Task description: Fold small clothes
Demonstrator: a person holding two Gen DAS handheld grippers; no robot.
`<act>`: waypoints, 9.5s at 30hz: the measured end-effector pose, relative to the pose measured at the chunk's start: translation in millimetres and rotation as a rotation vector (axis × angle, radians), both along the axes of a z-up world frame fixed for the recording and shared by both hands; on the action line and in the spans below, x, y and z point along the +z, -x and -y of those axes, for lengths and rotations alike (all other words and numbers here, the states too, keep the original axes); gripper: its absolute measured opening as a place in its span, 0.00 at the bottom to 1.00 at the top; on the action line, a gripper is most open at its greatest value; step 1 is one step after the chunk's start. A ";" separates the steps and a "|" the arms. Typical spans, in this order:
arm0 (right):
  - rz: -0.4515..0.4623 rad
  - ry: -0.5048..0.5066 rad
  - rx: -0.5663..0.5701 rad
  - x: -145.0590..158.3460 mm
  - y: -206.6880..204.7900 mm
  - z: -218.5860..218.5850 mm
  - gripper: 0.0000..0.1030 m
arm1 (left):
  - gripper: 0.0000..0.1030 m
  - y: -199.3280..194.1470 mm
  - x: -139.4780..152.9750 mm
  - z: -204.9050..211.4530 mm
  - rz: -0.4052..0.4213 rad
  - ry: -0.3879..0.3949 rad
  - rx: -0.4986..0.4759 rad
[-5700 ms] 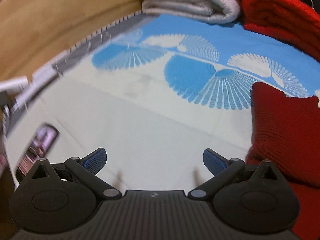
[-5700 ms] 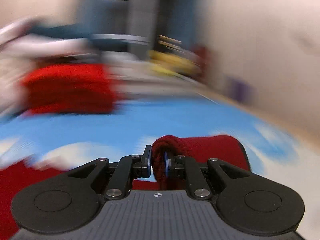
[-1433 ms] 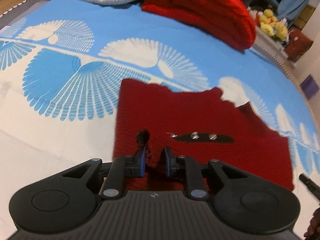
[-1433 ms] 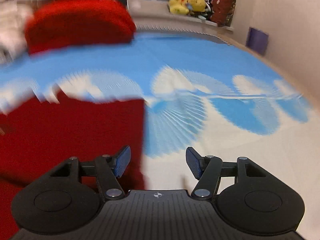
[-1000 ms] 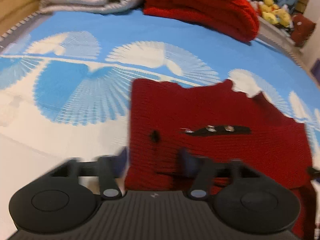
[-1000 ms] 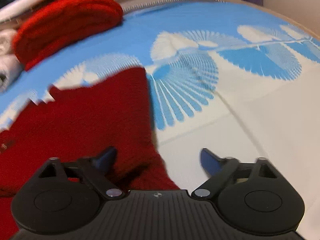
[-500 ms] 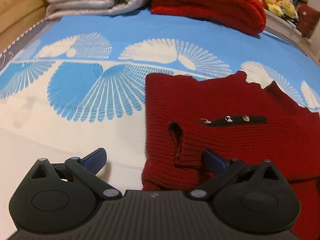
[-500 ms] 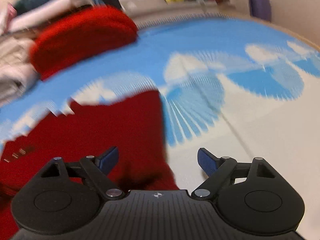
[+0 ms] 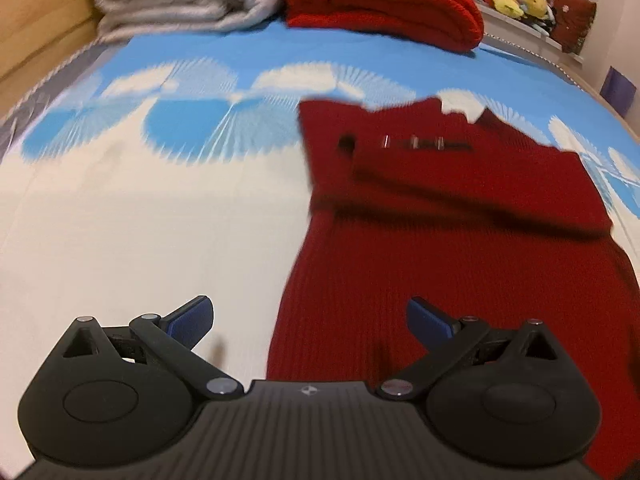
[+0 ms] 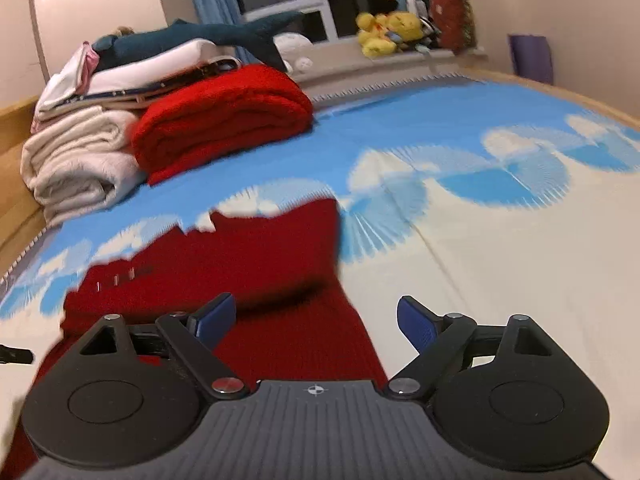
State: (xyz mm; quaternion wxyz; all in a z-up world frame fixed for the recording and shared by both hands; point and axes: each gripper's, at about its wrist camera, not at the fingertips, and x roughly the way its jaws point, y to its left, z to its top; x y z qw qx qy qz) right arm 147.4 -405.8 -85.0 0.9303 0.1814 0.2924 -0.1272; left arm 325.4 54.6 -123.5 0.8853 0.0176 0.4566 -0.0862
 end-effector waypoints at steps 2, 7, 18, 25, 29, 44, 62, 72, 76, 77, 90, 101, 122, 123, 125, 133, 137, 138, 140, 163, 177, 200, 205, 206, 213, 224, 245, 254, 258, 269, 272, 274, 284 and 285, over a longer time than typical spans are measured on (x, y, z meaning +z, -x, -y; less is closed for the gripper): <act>-0.027 -0.022 -0.021 -5.9 25.3 3.4 0.86 | 1.00 27.3 -8.8 -13.6 -0.034 0.003 0.012; -0.110 -0.020 -0.063 -25.5 62.0 7.0 0.86 | 1.00 75.3 -31.6 -39.3 -0.105 -0.001 0.060; -0.276 0.063 0.009 -65.6 89.6 -18.9 0.87 | 1.00 126.7 -44.7 -45.8 -0.070 -0.005 0.047; -0.233 -0.036 0.029 -62.4 106.9 -26.1 0.89 | 1.00 142.4 -45.6 -33.0 -0.077 0.005 -0.001; -0.196 -0.133 0.025 -59.1 111.9 -19.2 0.85 | 1.00 146.2 -46.2 -32.2 -0.088 0.028 -0.018; -0.211 -0.112 -0.042 -60.8 122.2 -9.8 0.12 | 0.83 145.1 -38.0 -53.2 -0.144 0.228 0.064; -0.250 -0.196 -0.181 -52.7 131.0 10.5 0.60 | 0.84 135.0 -61.3 -67.2 -0.324 0.316 0.111; -0.269 -0.056 0.001 -50.4 118.3 -18.0 0.11 | 0.29 139.8 -60.2 -64.3 -0.322 0.333 0.075; -0.241 -0.095 0.003 -38.6 128.4 -18.6 0.10 | 0.12 161.7 -45.3 -64.3 -0.263 0.290 0.055; -0.228 -0.114 0.001 -34.9 132.7 -17.5 0.10 | 0.11 166.7 -40.5 -65.7 -0.249 0.290 0.049; -0.131 -0.233 0.085 23.0 214.5 -20.9 0.10 | 0.11 229.5 28.7 -82.1 -0.151 0.316 -0.051; -0.070 -0.316 0.032 75.8 114.8 12.0 0.09 | 0.11 130.6 102.5 -54.1 -0.050 0.317 -0.076; -0.123 -0.433 -0.366 -20.5 -76.9 91.3 0.69 | 0.91 -117.6 10.5 -53.5 -0.138 0.433 0.283; -0.128 -0.440 -0.363 -21.9 -71.9 85.1 0.72 | 0.91 -117.4 5.8 -47.6 -0.146 0.408 0.260; -0.126 -0.447 -0.358 -26.5 -65.9 73.6 0.72 | 0.91 -117.0 -4.3 -36.9 -0.145 0.347 0.217; -0.178 -0.286 -0.201 -43.7 -114.5 53.9 0.75 | 0.91 -128.1 -34.4 -37.1 -0.174 0.399 0.190; -0.210 -0.223 -0.167 -35.3 -126.5 41.1 0.20 | 0.29 -134.3 -27.9 -35.4 -0.180 0.459 0.210; -0.184 -0.194 -0.149 -27.6 -126.4 36.2 0.16 | 0.13 -133.4 -19.1 -33.7 -0.153 0.461 0.203; -0.122 -0.180 -0.132 -11.7 -122.9 31.5 0.16 | 0.05 -129.2 2.3 -28.7 -0.066 0.448 0.172; -0.035 0.003 0.142 5.3 -129.3 -36.8 0.62 | 0.65 -101.3 36.7 39.6 0.053 0.355 0.081; -0.260 0.348 0.175 -44.8 -200.4 -119.7 0.62 | 0.69 -99.9 -21.4 106.5 0.145 -0.206 0.084; -0.305 0.019 -0.146 -54.1 -134.2 31.4 0.72 | 1.00 -118.2 -20.5 43.0 0.073 -0.149 0.187; -0.190 0.088 -0.243 -14.8 -97.8 26.4 0.70 | 1.00 -99.8 2.6 33.1 0.069 -0.077 0.181; -0.149 0.046 -0.235 -5.4 -87.8 25.1 0.72 | 1.00 -90.4 8.3 34.1 0.067 -0.061 0.162; 0.016 -0.146 -0.138 8.5 -13.9 -12.2 0.84 | 1.00 9.1 43.3 40.8 0.096 0.028 0.092; -0.036 -0.326 -0.054 -21.9 64.1 -71.8 0.86 | 1.00 108.8 -8.2 28.7 -0.024 -0.045 0.088; -0.116 -0.603 -0.161 -70.5 37.5 -66.7 0.86 | 1.00 95.9 -10.5 25.4 0.001 -0.059 0.073; 0.041 -0.776 -0.469 -94.5 27.2 -28.8 0.86 | 1.00 73.5 -9.3 11.0 0.000 -0.032 0.198; 0.129 -0.835 -0.535 -105.5 20.6 -15.4 0.85 | 1.00 62.4 -7.3 -8.0 -0.014 -0.010 0.281; 0.066 -0.631 -0.547 -91.5 0.1 -23.2 0.16 | 1.00 30.3 21.7 -80.9 -0.006 0.050 0.471; 0.017 -0.591 -0.586 -95.5 -4.9 -29.6 0.16 | 1.00 7.5 22.3 -86.3 -0.047 0.022 0.420; -0.011 -0.526 -0.585 -86.6 -9.9 -36.5 0.16 | 1.00 -3.3 9.5 -82.0 -0.126 0.001 0.376; 0.122 0.309 -0.092 29.5 -80.6 -219.4 0.14 | 0.98 -9.9 -11.0 -75.5 -0.253 0.043 0.350; 0.138 0.394 -0.002 30.4 -85.0 -251.0 0.15 | 0.98 -7.5 -13.6 -77.5 -0.260 0.052 0.358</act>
